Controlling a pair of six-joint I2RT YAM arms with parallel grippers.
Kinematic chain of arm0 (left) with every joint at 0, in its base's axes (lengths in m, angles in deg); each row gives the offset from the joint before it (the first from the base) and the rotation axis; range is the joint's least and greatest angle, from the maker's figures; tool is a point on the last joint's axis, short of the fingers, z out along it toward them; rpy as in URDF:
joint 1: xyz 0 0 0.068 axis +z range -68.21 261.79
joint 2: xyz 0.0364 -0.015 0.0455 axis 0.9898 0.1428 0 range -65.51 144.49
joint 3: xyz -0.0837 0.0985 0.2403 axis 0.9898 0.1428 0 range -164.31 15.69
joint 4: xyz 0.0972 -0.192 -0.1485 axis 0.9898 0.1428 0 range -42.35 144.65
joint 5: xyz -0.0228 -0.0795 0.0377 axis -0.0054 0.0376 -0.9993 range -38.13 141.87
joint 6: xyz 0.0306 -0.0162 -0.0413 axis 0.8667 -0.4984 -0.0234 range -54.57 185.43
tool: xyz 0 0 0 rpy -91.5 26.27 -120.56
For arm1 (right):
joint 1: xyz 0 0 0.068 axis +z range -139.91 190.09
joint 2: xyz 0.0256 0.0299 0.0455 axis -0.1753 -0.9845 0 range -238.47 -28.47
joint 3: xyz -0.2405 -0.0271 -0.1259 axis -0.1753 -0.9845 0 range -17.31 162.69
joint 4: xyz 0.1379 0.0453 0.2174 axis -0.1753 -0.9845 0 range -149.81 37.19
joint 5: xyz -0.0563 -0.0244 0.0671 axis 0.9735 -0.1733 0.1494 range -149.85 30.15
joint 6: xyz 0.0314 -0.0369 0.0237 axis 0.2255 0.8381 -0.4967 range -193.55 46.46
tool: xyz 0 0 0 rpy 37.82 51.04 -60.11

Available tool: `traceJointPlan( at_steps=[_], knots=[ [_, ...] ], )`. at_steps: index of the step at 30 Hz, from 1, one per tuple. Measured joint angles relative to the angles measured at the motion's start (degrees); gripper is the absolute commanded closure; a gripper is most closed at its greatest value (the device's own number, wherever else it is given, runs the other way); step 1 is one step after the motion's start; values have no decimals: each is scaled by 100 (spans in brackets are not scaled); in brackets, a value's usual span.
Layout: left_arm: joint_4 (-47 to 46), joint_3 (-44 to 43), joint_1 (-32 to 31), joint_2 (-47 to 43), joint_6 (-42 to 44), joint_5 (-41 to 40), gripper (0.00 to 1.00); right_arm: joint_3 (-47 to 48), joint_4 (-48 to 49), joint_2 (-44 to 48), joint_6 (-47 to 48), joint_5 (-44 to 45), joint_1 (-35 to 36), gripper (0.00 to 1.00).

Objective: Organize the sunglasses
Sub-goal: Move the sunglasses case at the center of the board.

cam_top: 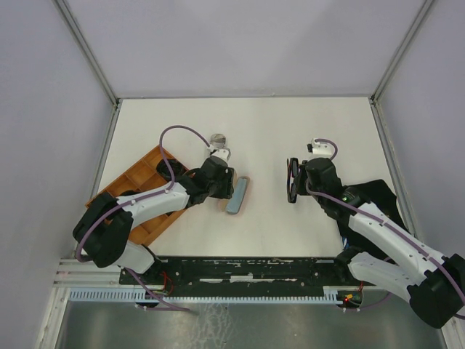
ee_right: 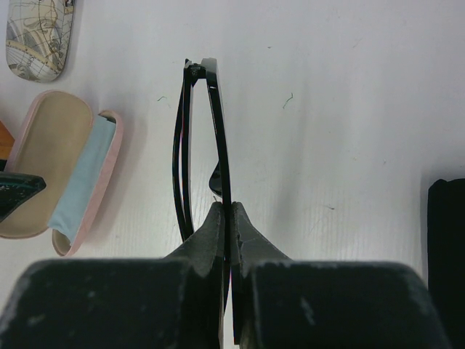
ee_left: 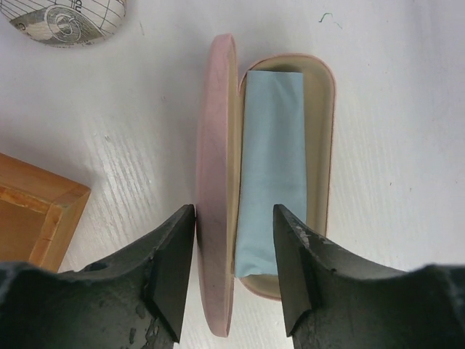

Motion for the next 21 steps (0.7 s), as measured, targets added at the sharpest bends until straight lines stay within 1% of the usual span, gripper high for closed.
traceJointPlan(
  at_steps=[4, 10, 21],
  knots=[
    [0, -4, -35, 0, 0, 52, 41, 0, 0, 0, -2, -11, 0, 100],
    [2, -79, -127, 0, 0, 125, 42, -33, 9, 0, -50, -50, 0, 100],
    [-76, -293, -358, 0, -20, 363, 50, -192, 188, -2, -376, -505, 0, 100]
  ],
)
